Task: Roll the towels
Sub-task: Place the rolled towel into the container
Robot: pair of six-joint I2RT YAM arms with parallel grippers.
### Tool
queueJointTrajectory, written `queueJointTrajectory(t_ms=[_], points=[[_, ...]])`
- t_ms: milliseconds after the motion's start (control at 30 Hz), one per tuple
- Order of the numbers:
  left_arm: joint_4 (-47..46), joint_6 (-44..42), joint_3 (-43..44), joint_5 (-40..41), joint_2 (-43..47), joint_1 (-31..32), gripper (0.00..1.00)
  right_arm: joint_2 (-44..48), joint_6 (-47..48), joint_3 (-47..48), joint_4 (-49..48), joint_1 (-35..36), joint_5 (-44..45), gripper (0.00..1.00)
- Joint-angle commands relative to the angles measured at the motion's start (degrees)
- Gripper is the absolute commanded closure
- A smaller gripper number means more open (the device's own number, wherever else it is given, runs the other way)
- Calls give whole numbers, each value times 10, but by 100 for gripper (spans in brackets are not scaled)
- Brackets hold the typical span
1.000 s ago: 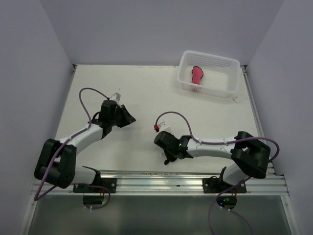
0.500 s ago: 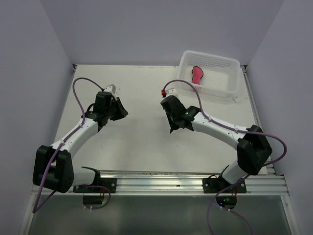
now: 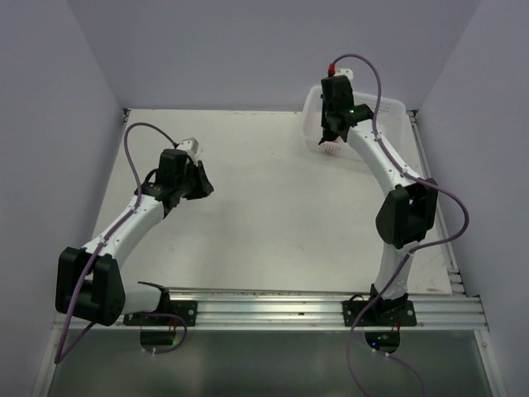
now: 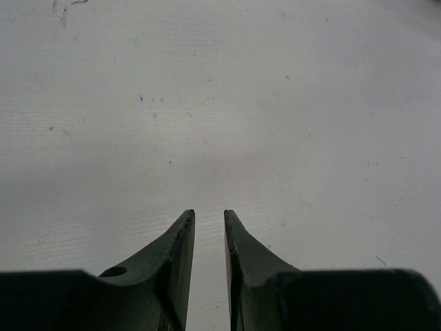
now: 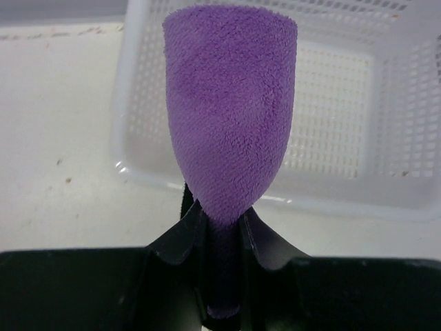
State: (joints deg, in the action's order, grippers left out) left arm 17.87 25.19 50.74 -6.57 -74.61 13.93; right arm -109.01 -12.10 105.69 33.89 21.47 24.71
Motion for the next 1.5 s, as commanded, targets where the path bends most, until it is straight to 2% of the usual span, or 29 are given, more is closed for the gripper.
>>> queueJointTrajectory(t_ms=[0,167,333,600,767,900,1000,1267,1467], points=[[7,-29,12,-7,1,-5,72,-40,9,90,36,-35,32,100],[1,-30,12,-63,-20,-9,72,-134,-15,177,43,-69,66,100],[-3,-33,10,-69,-26,-9,72,-183,-28,223,40,-104,57,100],[-2,-38,19,-80,-45,-10,72,-217,-18,181,4,-140,35,100],[-6,-38,21,-88,-51,-14,72,-242,-17,153,-14,-153,-10,100],[-7,-40,21,-93,-54,-17,72,-282,-21,163,-11,-159,-30,100],[-13,-41,19,-111,-59,-19,72,-316,-23,195,5,-164,-38,95],[-18,-39,20,-141,-72,-26,71,-340,-28,202,25,-172,-44,66],[-20,-40,15,-144,-66,-27,71,-335,-36,214,43,-176,-48,54]])
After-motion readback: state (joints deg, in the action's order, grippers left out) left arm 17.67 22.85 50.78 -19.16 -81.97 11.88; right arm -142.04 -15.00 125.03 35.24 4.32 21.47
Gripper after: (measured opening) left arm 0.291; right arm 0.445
